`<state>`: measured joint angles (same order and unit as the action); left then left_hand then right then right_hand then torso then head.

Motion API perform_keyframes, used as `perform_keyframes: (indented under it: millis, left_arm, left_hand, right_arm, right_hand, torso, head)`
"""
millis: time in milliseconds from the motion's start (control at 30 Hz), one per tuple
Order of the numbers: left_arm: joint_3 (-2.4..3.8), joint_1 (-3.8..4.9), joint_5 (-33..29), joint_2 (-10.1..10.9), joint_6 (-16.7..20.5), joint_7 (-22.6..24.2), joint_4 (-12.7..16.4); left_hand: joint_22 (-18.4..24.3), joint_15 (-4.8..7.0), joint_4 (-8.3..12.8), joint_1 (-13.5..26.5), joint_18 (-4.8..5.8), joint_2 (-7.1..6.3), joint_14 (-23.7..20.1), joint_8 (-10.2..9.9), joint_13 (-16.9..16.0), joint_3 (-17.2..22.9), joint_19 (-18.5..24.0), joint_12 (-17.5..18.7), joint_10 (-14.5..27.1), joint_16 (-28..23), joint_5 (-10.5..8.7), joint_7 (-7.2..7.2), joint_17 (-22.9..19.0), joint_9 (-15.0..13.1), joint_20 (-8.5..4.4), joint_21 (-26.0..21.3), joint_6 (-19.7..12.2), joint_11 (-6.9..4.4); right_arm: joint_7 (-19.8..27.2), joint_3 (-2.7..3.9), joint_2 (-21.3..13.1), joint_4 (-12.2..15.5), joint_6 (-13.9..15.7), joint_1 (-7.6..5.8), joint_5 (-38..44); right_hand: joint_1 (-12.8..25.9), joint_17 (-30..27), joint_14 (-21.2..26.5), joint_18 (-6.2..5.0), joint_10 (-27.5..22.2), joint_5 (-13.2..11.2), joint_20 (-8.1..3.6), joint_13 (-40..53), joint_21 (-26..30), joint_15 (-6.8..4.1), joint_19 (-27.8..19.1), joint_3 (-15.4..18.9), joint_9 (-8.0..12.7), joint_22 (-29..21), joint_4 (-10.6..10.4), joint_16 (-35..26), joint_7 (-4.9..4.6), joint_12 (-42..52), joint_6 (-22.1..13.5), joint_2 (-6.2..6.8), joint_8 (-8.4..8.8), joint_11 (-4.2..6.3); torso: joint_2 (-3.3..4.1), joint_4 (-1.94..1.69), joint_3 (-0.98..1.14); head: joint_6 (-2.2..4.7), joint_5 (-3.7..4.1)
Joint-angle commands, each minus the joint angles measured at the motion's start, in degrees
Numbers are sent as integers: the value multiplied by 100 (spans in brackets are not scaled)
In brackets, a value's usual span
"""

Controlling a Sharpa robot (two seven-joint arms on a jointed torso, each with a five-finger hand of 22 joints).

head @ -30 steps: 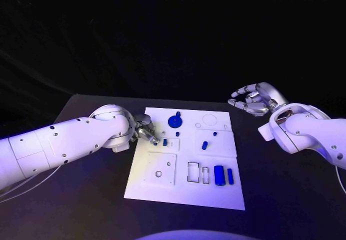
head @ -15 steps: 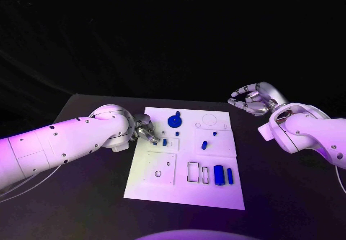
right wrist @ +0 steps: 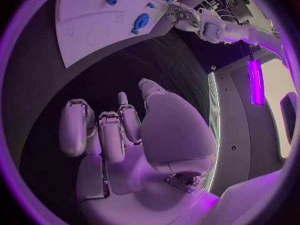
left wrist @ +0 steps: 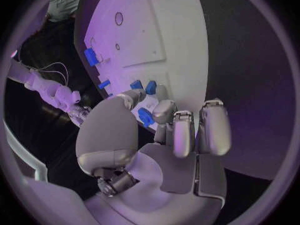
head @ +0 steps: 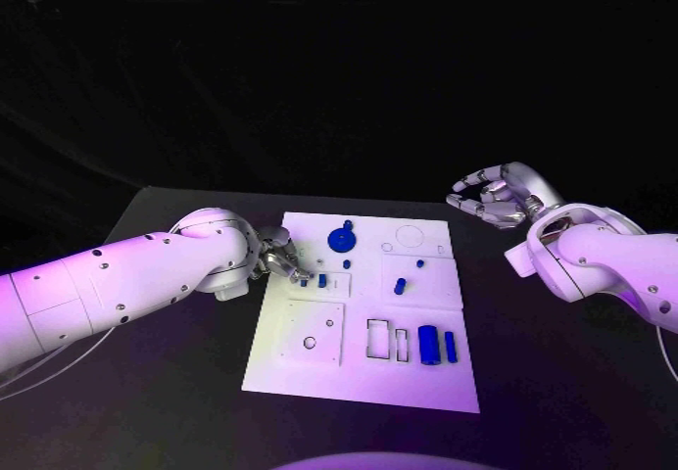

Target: Assemble the parts on the task board

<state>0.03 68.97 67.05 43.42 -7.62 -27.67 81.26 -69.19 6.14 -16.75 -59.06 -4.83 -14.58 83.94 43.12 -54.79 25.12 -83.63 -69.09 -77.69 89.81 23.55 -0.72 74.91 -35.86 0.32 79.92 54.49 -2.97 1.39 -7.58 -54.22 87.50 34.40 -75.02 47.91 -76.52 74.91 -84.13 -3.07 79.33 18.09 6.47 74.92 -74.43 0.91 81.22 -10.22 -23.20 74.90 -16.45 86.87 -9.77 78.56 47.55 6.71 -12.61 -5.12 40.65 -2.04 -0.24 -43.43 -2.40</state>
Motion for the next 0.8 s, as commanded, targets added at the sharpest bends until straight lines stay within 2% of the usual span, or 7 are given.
perform_keyframes:
  millis: [33,400,567,600,700,733,800]
  left_arm:
    - [13,-3,-51,41,86,-17,23]
    - [73,1,-391,109,515,130,84]
    - [82,3,-892,118,975,437,65]
    - [83,3,-966,120,1062,496,61]
    - [84,4,-1129,126,1343,740,55]
    - [84,4,-1209,126,1530,937,52]
    - [83,4,-1263,124,1698,1193,49]
  left_hand:
    - [3,1,-5,85,77,40,606,-38,13,-98,5,25,32,19,-76,-35,1509,-14,-24,-29,1,4]
    - [29,-4,-10,178,71,126,592,-64,131,-216,14,102,90,0,-125,-49,1458,-27,-21,-45,-39,15]
    - [282,-68,-11,218,26,153,537,-211,721,-456,115,510,435,-80,-153,-141,1255,0,21,-193,-283,100]
    - [333,-86,-11,235,18,153,526,-242,965,-556,138,683,578,-96,-253,-169,1217,6,37,-226,-337,120]
    - [381,-138,-9,149,7,256,519,-352,1220,-776,160,863,739,-111,-273,-237,1187,46,83,-265,-491,183]
    - [917,-214,37,-115,-87,276,435,-531,2022,-771,374,1472,1284,-235,-233,-355,910,128,128,-581,-756,278]
    - [1090,-320,-10,-438,-121,229,398,-645,2106,-763,463,1601,1472,-289,-242,-460,811,205,185,-710,-914,389]
  right_arm:
    - [62,0,2,0,8,5,13]
    - [69,0,7,-7,-3,10,-10]
    - [67,0,6,-8,-3,12,-15]
    - [67,0,6,-8,-3,12,-15]
    - [66,0,4,-7,-4,13,-17]
    - [66,0,3,-6,-3,13,-17]
    - [67,0,3,-6,-4,13,-17]
  right_hand:
    - [50,594,-371,-81,-25,25,7,168,34,-39,-28,-44,8,520,-2,-37,10,-40,13,7,-39,34]
    - [59,586,-369,-84,-37,24,7,154,45,-39,-34,-43,9,513,-5,-40,8,-52,9,8,-38,34]
    - [68,585,-369,-83,-36,24,7,155,45,-39,-34,-42,9,514,-8,-41,8,-51,6,8,-37,33]
    - [68,585,-369,-83,-36,24,7,155,45,-39,-34,-42,9,514,-8,-41,8,-51,6,8,-37,33]
    - [68,585,-369,-83,-36,24,7,155,45,-39,-34,-42,9,514,-8,-41,8,-51,6,8,-37,33]
    - [68,585,-369,-83,-36,24,7,155,45,-39,-34,-42,9,514,-8,-41,8,-51,6,8,-37,33]
    - [68,585,-369,-83,-36,24,7,155,45,-39,-34,-42,9,514,-8,-41,8,-51,6,8,-37,33]
  torso:
    - [-1,-1,-1]
    - [3,-5,-2]
    - [1,-7,2]
    - [1,-6,3]
    - [1,-8,1]
    - [2,-10,2]
    - [3,-14,2]
  head:
    - [7,8]
    - [28,7]
    - [35,18]
    - [36,19]
    - [43,25]
    - [49,29]
    - [47,30]
